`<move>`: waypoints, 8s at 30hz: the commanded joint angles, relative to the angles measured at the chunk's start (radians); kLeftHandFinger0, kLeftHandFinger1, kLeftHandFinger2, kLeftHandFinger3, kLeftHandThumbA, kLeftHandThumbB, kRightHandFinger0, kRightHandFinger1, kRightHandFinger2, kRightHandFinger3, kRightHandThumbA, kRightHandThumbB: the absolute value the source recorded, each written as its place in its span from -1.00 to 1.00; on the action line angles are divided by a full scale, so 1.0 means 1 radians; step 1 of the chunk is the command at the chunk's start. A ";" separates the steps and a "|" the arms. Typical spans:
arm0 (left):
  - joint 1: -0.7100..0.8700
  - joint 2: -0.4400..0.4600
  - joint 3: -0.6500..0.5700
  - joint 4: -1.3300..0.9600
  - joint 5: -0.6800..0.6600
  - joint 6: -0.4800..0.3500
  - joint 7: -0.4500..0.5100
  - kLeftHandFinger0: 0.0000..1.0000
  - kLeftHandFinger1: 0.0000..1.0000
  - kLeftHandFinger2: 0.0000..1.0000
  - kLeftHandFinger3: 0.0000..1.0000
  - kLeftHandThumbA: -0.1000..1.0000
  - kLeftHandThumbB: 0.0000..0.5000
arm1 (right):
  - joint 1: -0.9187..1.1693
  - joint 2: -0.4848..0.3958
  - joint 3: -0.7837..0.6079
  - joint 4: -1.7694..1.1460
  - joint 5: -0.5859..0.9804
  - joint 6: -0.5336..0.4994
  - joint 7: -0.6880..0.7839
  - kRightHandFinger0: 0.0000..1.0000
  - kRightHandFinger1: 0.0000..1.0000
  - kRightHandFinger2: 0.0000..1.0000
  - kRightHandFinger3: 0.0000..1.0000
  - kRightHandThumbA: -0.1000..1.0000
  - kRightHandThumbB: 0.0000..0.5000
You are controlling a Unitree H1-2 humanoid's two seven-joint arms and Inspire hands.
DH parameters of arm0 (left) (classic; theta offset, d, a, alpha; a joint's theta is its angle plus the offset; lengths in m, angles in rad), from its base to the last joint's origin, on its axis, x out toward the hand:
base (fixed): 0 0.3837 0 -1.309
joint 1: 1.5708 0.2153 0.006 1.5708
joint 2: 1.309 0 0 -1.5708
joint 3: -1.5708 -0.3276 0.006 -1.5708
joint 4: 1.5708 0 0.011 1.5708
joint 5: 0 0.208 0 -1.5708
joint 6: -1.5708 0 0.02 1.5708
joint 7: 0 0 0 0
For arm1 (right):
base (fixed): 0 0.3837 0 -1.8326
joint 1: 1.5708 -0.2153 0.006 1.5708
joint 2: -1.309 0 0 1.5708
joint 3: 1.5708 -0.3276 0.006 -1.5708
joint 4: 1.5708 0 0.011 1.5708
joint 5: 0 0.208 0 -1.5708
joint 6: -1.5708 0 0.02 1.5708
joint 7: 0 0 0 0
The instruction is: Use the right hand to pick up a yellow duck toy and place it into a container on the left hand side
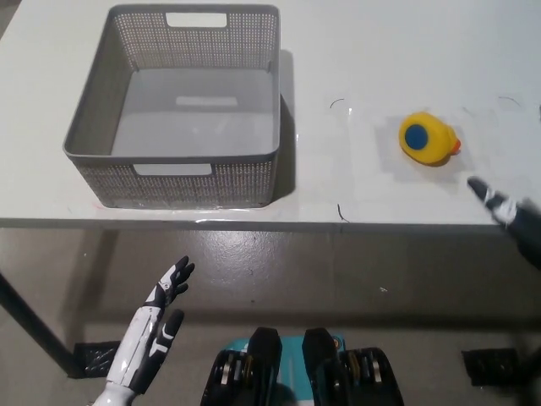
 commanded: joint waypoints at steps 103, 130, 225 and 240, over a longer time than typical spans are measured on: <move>-0.055 0.013 0.010 -0.056 -0.007 -0.005 -0.045 1.00 1.00 1.00 1.00 1.00 -0.02 | -0.926 -0.074 0.629 1.592 -0.279 0.138 0.169 0.70 1.00 1.00 0.97 -0.55 0.06; -0.064 0.014 0.015 -0.060 0.002 0.011 -0.045 1.00 1.00 1.00 1.00 1.00 -0.09 | -0.948 -0.103 0.453 1.523 -0.209 -0.127 -0.228 -1.00 -0.13 0.59 0.62 -1.00 -0.37; -0.087 0.028 0.011 -0.070 0.010 0.068 -0.099 1.00 1.00 1.00 1.00 1.00 -0.08 | -0.333 -0.142 0.009 -0.335 0.101 0.247 0.141 1.00 1.00 1.00 1.00 1.00 0.48; -0.082 0.019 0.028 -0.040 -0.003 0.036 -0.077 1.00 1.00 1.00 1.00 1.00 -0.23 | 0.289 0.274 0.159 0.118 0.350 -0.342 0.096 1.00 1.00 1.00 1.00 1.00 -0.18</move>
